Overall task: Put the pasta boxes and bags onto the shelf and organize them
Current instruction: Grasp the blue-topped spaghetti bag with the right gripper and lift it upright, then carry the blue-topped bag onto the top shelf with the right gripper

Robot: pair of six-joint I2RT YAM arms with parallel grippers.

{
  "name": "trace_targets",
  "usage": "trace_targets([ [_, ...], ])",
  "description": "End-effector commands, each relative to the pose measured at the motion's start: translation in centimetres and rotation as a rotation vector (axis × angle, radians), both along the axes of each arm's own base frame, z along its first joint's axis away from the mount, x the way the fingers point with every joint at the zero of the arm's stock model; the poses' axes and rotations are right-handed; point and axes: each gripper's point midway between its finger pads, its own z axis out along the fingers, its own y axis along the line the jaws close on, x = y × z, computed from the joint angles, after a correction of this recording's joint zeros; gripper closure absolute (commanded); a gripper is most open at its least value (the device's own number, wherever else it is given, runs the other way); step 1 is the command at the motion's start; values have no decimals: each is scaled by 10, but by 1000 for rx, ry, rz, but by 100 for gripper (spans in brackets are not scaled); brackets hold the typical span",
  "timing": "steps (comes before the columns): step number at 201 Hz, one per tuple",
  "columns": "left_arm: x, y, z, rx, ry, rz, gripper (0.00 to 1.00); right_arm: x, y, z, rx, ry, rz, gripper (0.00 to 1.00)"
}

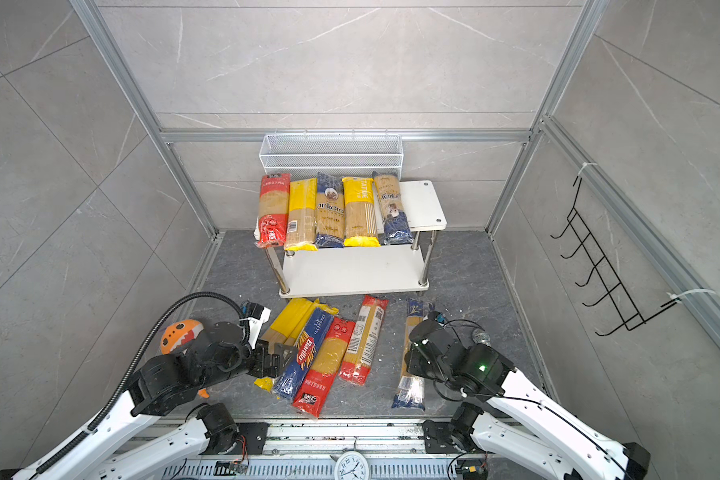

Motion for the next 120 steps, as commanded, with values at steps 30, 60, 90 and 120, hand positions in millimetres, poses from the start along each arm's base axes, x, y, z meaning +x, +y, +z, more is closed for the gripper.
trace_targets([
  [30, 16, -23, 37, -69, -70, -29, 0, 25, -41, 93, -150, -272, -51, 100],
  [60, 22, -25, 46, -56, -93, -30, 0, 46, -39, 135, -184, -353, -52, 100],
  [90, 24, -29, 59, -51, -116, -53, 0, 79, -35, 179, -167, -422, -49, 100],
  [120, 25, -34, 73, -46, -132, -83, 0, 121, -34, 215, -136, -462, -49, 100],
])
